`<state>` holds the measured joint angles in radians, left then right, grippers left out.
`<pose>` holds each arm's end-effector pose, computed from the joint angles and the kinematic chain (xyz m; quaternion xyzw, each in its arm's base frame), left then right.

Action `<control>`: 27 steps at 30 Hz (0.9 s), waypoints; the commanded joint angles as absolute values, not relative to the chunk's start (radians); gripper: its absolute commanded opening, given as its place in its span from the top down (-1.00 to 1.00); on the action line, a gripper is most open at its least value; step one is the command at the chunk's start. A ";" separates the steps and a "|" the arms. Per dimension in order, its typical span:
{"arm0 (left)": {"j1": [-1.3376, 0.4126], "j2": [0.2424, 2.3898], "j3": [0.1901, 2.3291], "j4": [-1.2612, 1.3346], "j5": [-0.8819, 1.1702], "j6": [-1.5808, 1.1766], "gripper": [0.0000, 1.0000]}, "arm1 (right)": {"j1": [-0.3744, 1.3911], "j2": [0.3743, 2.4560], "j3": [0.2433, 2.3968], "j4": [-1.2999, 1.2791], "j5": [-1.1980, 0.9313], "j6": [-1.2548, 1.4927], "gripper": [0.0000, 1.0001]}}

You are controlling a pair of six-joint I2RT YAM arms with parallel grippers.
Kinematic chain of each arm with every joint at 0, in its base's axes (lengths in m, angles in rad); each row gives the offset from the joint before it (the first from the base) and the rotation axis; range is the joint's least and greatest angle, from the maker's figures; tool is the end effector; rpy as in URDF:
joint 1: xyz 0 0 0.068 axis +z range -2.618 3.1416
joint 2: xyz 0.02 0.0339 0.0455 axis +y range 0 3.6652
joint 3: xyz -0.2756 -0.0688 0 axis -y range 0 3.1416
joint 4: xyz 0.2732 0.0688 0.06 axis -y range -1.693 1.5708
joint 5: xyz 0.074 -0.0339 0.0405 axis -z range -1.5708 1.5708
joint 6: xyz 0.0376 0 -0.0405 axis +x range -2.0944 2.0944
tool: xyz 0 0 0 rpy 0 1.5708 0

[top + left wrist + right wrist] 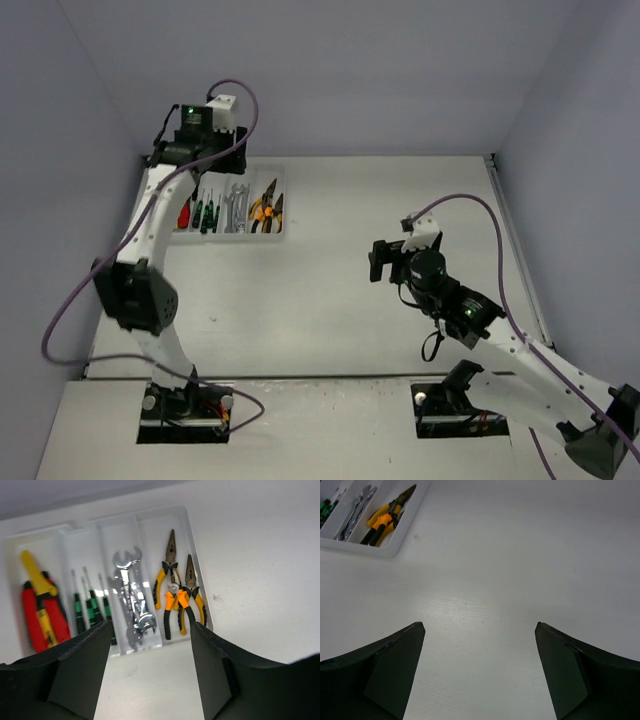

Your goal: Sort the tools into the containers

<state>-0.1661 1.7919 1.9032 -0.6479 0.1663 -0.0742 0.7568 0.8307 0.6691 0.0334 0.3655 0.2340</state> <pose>0.4337 -0.0790 0.4156 0.0808 0.8635 -0.1307 0.4804 0.1704 0.1424 0.3183 -0.0749 0.7444 0.1886 0.6362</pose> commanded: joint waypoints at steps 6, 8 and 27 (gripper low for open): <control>-0.161 1.140 1.634 -0.628 -0.079 -0.175 -0.36 | 0.744 0.661 0.850 -0.084 0.610 0.194 -1.00; -0.161 1.010 1.554 -0.631 -0.126 -0.175 -0.43 | 0.742 0.621 0.864 -0.104 0.633 0.175 -1.00; -0.161 0.296 1.010 -0.747 -0.351 -0.238 -0.67 | 0.743 0.371 0.813 -0.181 0.776 0.143 -1.00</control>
<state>-0.1638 0.2957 1.0208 -0.7903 -0.2947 -0.1970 0.7448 0.3924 0.8288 -0.2172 0.7172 0.1323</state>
